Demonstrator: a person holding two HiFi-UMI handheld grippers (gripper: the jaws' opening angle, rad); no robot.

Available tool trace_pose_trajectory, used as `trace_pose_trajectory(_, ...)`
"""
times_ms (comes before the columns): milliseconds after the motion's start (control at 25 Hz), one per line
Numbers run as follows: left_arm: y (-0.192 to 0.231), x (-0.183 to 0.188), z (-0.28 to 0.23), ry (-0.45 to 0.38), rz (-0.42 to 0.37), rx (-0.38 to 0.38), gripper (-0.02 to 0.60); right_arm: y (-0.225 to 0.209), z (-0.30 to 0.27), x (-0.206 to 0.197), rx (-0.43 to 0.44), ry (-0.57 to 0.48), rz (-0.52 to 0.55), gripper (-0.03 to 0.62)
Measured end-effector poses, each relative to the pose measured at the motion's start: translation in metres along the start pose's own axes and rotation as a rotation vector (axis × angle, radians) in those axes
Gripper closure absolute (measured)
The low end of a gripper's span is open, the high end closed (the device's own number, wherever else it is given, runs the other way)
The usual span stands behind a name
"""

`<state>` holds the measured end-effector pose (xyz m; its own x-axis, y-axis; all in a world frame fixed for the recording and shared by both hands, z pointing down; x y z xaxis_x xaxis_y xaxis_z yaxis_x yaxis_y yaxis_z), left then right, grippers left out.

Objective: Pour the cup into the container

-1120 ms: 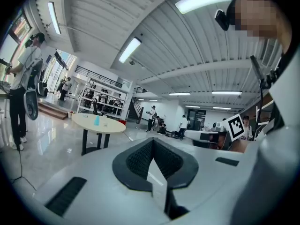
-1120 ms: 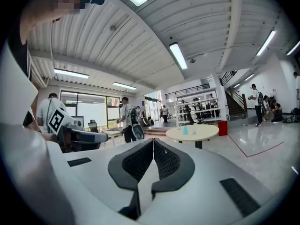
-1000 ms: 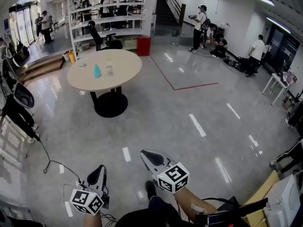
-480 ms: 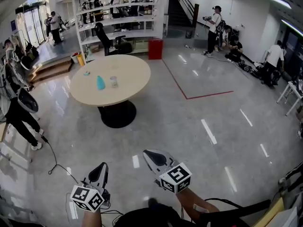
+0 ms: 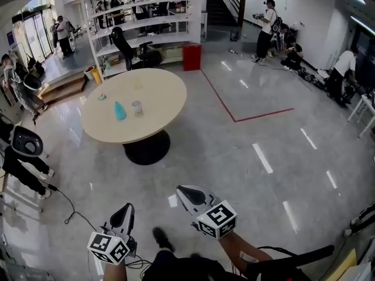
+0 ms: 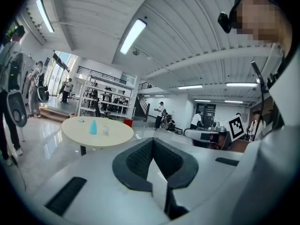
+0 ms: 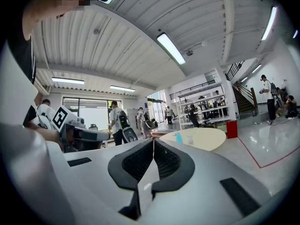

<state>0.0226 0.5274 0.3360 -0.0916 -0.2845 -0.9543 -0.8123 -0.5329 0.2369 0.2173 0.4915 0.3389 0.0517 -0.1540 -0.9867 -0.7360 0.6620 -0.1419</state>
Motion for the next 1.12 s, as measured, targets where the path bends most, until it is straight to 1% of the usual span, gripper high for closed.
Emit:
trace_pose_trajectory(160,0.04,0.015,-0.037,-0.016,0.001,-0.038,0.586,-0.02,-0.047,0.006,-0.027,0.006,0.013,0.586)
trace_pose_trajectory(320,0.104,0.034,-0.072,-0.022,-0.002,-0.061,0.586,-0.037,-0.12,0.016,-0.051,0.016,0.024,0.587)
trace_pose_trajectory(480,0.158,0.052,-0.103,-0.031,0.0,-0.082,0.586,-0.054,-0.179,0.029,-0.064,0.022,0.036,0.586)
trace_pose_trajectory(600,0.203,0.062,-0.128,-0.029,0.021,-0.089,0.586,-0.067,-0.228,0.033,-0.073,0.025,0.031,0.586)
trace_pose_trajectory(680,0.225,0.068,-0.149,-0.031,0.03,-0.104,0.586,-0.08,-0.256,0.034,-0.074,0.038,0.035,0.586)
trace_pose_trajectory(800,0.252,0.079,-0.188,-0.027,0.032,-0.104,0.586,-0.116,-0.294,0.034,-0.083,0.041,0.011,0.586)
trace_pose_trajectory(960,0.293,0.086,-0.238,-0.025,0.026,-0.059,0.586,-0.165,-0.35,0.028,-0.049,0.033,-0.006,0.586)
trace_pose_trajectory(1120,0.323,0.118,-0.304,-0.035,0.001,-0.023,0.586,-0.228,-0.408,0.047,-0.009,0.017,0.011,0.586)
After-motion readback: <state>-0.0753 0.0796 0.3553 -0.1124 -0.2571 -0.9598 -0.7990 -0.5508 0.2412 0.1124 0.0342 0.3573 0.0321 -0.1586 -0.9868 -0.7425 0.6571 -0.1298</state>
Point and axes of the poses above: the fingertips, and each gripper's own axes: z backward along the fingers, y to its left, x out of its top, the point moved 3 cm from there along z, backward along the fingers
